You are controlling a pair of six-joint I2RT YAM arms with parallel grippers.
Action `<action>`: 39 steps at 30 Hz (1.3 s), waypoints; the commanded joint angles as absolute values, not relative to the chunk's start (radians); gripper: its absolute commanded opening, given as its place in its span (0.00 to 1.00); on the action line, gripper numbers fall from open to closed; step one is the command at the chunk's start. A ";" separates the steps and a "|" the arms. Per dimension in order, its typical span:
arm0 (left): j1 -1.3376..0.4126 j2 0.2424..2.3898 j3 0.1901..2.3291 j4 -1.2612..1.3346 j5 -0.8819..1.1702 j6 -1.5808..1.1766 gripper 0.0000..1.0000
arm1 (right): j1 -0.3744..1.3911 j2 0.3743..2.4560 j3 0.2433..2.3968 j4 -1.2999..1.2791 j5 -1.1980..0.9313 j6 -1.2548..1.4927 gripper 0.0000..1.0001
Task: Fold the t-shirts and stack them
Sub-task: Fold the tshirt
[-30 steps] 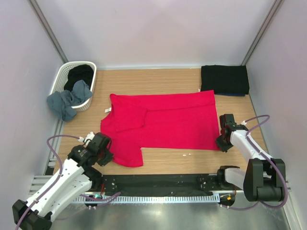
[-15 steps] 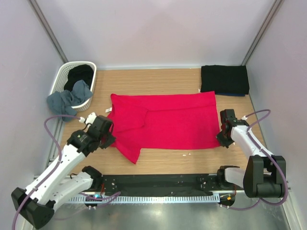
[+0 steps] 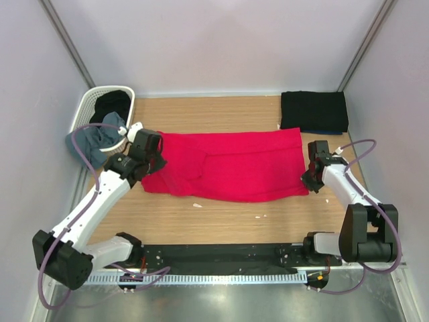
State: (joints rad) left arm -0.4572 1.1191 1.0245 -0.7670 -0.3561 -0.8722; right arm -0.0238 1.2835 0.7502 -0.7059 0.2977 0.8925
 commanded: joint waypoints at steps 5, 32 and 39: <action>-0.423 1.219 1.178 -0.620 -0.307 -0.695 0.00 | -0.029 1.324 0.847 -0.626 0.296 0.859 0.01; -0.370 1.396 1.325 -0.537 -0.356 -0.561 0.00 | -0.080 1.450 0.946 -0.452 0.238 0.721 0.01; -0.362 1.396 1.338 -0.535 -0.357 -0.542 0.00 | -0.080 1.462 0.945 -0.439 0.219 0.713 0.01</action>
